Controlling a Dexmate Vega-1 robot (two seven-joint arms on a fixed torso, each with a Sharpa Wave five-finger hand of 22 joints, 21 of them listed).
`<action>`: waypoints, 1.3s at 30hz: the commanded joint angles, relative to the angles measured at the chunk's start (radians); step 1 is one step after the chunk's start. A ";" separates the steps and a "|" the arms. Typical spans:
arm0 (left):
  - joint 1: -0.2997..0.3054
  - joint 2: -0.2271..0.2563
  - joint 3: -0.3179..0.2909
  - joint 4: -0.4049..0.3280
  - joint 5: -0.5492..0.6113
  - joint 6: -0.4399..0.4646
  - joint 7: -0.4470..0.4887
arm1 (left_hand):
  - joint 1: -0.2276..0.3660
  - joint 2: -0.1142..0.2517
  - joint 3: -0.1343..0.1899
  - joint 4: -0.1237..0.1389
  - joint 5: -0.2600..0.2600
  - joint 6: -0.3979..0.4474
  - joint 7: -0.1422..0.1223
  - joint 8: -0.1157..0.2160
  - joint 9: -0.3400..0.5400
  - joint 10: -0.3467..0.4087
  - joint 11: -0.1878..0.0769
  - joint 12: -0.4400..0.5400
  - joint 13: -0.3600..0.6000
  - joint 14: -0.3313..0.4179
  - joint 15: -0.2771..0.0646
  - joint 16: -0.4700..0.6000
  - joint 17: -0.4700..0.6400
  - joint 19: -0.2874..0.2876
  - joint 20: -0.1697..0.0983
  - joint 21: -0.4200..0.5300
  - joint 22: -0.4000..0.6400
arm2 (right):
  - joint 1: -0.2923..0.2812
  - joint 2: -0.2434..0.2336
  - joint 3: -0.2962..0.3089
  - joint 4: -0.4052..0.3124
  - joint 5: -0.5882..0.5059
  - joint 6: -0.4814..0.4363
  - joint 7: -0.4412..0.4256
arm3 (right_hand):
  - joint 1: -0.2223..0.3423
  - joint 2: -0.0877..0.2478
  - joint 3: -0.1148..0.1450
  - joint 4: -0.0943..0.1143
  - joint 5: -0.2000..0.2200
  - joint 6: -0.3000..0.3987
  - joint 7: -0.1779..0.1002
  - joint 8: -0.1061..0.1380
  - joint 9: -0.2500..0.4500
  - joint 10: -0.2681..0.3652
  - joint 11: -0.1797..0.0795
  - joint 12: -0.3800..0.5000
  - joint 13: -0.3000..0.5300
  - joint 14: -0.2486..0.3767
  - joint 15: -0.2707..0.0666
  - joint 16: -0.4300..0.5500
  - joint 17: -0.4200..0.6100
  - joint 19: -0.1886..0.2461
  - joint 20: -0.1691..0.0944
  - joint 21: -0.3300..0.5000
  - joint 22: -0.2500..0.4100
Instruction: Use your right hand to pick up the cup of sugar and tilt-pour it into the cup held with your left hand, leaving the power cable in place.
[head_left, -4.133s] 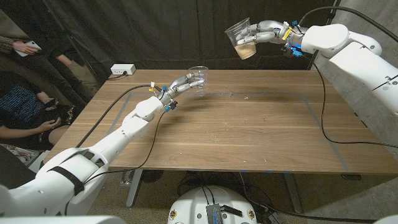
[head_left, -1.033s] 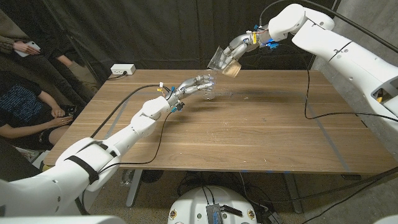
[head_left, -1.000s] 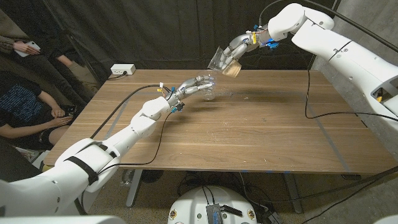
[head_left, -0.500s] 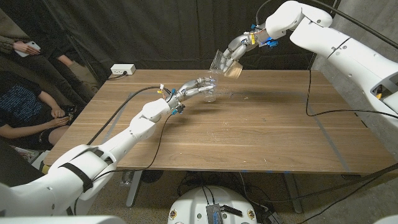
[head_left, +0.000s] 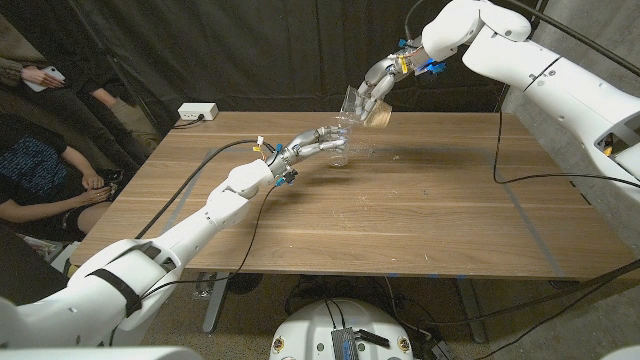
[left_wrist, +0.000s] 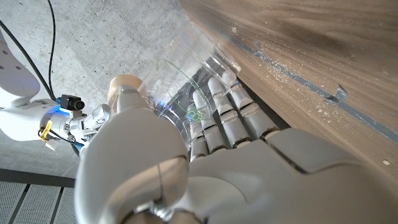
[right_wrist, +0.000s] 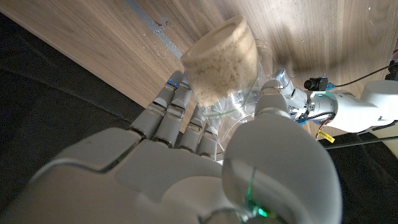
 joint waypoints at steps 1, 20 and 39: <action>0.004 0.008 0.004 -0.018 0.005 0.006 -0.006 | 0.002 0.005 -0.009 0.000 0.001 0.008 0.000 0.005 0.003 0.008 -0.002 0.006 0.002 0.010 -0.117 0.000 0.005 -0.004 -0.033 0.006 0.005 | 0.014 0.015 -0.009 -0.002 -0.066 0.036 0.032 | -0.005 0.003 0.036 0.028 0.005 0.020 -0.005 0.001 0.004 0.014 -0.004 0.005 0.004 0.011 -0.162 -0.002 0.005 0.006 -0.086 0.007 0.002; -0.008 -0.003 0.007 0.014 -0.001 -0.009 -0.027 | 0.002 0.007 -0.011 0.001 0.001 0.009 -0.003 0.006 0.002 0.006 0.000 0.008 0.002 0.010 -0.117 -0.001 0.007 -0.006 -0.034 0.007 0.005 | 0.035 0.027 -0.025 -0.008 -0.208 0.091 0.039 | -0.006 0.004 0.040 0.027 0.006 0.027 -0.007 0.001 0.005 0.026 -0.008 0.006 0.005 0.015 -0.162 -0.002 0.009 -0.008 -0.083 0.002 0.002; -0.059 -0.037 0.024 0.103 0.034 -0.054 -0.025 | 0.002 0.008 -0.012 0.001 0.000 0.010 -0.002 0.006 0.002 0.006 -0.002 0.009 0.000 0.011 -0.117 -0.001 0.009 -0.009 -0.033 0.008 0.006 | 0.017 0.035 0.004 -0.024 -0.249 0.144 0.036 | -0.004 0.002 0.044 0.023 0.007 0.039 -0.009 0.002 0.008 0.036 -0.007 0.003 0.003 0.026 -0.162 0.001 0.015 -0.002 -0.085 0.004 0.001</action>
